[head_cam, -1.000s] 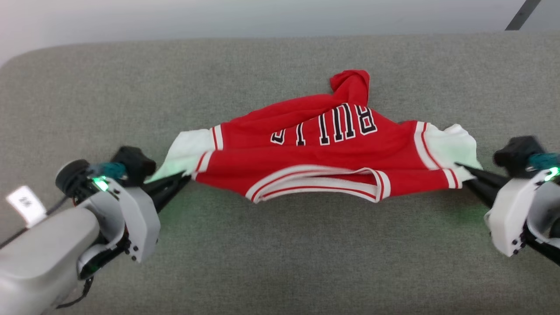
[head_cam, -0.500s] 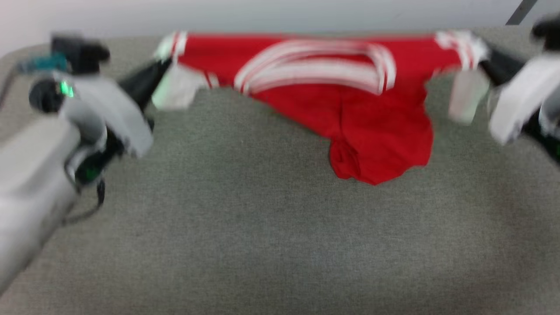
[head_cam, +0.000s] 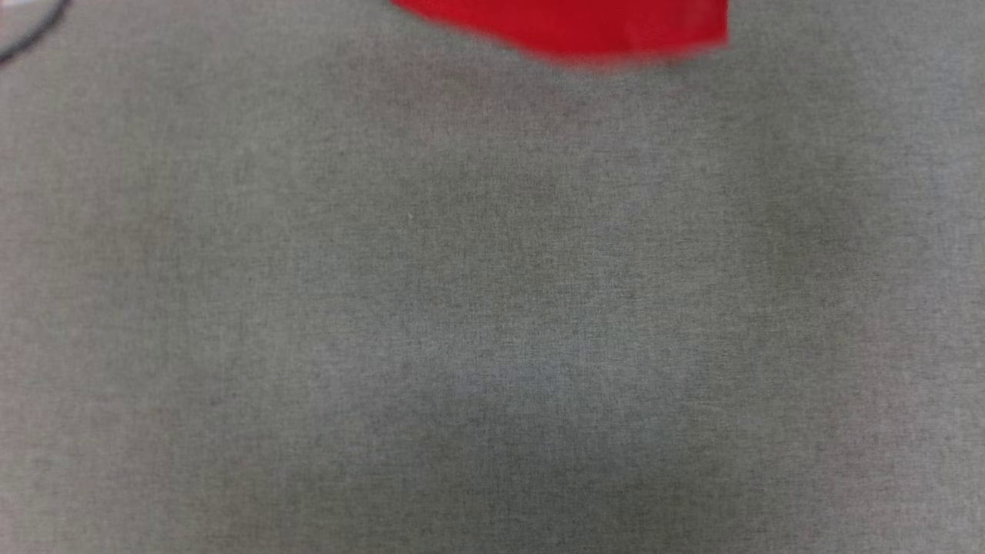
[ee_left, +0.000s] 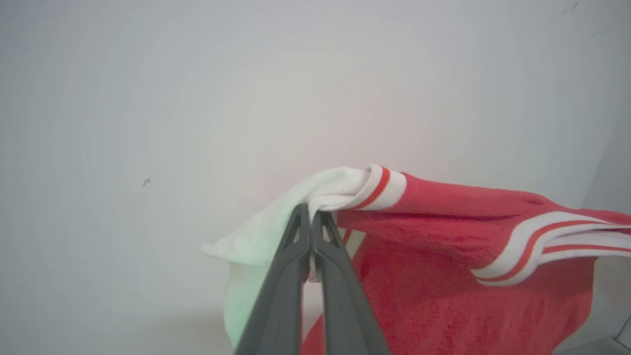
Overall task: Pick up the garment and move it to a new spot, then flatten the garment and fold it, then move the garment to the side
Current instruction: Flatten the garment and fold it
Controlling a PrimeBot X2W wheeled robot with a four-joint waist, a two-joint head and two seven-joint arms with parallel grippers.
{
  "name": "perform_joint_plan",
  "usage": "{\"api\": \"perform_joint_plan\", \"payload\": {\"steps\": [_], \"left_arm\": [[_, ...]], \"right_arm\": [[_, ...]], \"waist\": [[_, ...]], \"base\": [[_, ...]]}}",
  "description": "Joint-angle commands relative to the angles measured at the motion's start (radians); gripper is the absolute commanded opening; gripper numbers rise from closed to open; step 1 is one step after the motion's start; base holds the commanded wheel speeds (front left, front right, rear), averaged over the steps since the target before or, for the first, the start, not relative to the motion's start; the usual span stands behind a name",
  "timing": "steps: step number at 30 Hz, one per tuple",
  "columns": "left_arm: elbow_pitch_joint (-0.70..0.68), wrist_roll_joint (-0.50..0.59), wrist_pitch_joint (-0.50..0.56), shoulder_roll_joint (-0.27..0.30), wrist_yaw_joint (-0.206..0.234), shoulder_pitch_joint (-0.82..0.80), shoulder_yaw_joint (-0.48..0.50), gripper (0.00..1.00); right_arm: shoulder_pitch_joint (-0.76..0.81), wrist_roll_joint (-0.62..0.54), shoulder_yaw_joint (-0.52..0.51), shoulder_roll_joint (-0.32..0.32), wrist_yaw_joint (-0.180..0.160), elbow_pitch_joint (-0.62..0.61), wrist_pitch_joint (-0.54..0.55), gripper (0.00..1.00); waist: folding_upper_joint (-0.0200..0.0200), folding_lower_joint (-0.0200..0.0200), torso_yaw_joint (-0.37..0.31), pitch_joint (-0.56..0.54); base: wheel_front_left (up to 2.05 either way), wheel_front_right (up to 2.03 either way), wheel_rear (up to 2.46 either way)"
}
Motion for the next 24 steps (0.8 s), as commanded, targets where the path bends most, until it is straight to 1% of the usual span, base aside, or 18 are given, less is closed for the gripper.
{"api": "perform_joint_plan", "payload": {"steps": [1, 4, 6, 9, 11, 13, 15, 19, 21, 24], "left_arm": [[0.024, 0.0, -0.012, 0.009, 0.001, -0.021, 0.023, 0.0], [0.062, 0.009, -0.017, -0.007, -0.007, -0.016, 0.035, 0.0], [0.084, 0.008, -0.019, -0.015, -0.009, 0.021, 0.032, 0.0], [0.083, -0.019, -0.005, -0.034, -0.01, 0.117, 0.017, 0.0], [0.048, -0.042, 0.015, -0.028, -0.011, 0.202, -0.002, 0.0], [0.005, -0.055, 0.022, -0.008, -0.011, 0.297, -0.029, 0.0], [-0.041, -0.071, 0.03, 0.003, -0.012, 0.409, -0.059, 0.0], [-0.142, -0.103, 0.038, 0.045, -0.012, 0.622, -0.117, 0.0], [-0.223, -0.109, 0.045, 0.078, -0.012, 0.722, -0.159, 0.0], [-0.315, -0.124, 0.05, 0.147, -0.012, 0.844, -0.207, 0.0]], "right_arm": [[-0.021, -0.018, -0.024, 0.005, -0.002, 0.029, -0.028, 0.0], [-0.04, -0.042, -0.043, 0.033, -0.002, 0.092, -0.067, 0.0], [-0.018, -0.046, -0.033, 0.044, -0.002, 0.123, -0.074, 0.0], [0.053, -0.02, 0.01, 0.056, -0.002, 0.148, -0.055, 0.0], [0.118, 0.022, 0.042, 0.06, -0.002, 0.136, -0.027, 0.0], [0.203, 0.07, 0.096, 0.053, -0.002, 0.1, 0.013, 0.0], [0.309, 0.124, 0.149, 0.028, -0.002, 0.046, 0.053, 0.0], [0.533, 0.225, 0.227, -0.05, -0.002, -0.101, 0.121, 0.0], [0.645, 0.269, 0.25, -0.091, -0.002, -0.186, 0.16, 0.0], [0.799, 0.324, 0.26, -0.16, -0.002, -0.319, 0.226, 0.0]], "waist": [[0.0, -0.0001, -0.002, -0.021], [0.0, -0.0001, 0.003, -0.06], [0.0, -0.0001, 0.008, -0.083], [0.0, -0.0001, 0.016, -0.114], [0.0, -0.0001, 0.02, -0.134], [0.0, -0.0001, 0.019, -0.153], [0.0, -0.0001, 0.017, -0.175], [0.0, -0.0001, 0.011, -0.219], [0.0, -0.0001, 0.004, -0.239], [0.0, -0.0001, -0.004, -0.257]], "base": [[0.0, 0.0, 0.0], [0.0, 0.0, 0.0], [0.0, 0.0, 0.0], [0.0, 0.0, 0.0], [0.0, 0.0, 0.0], [0.0, 0.0, 0.0], [0.0, 0.0, 0.0], [0.0, 0.0, 0.0], [0.0, 0.0, 0.0], [0.0, 0.0, 0.0]]}}
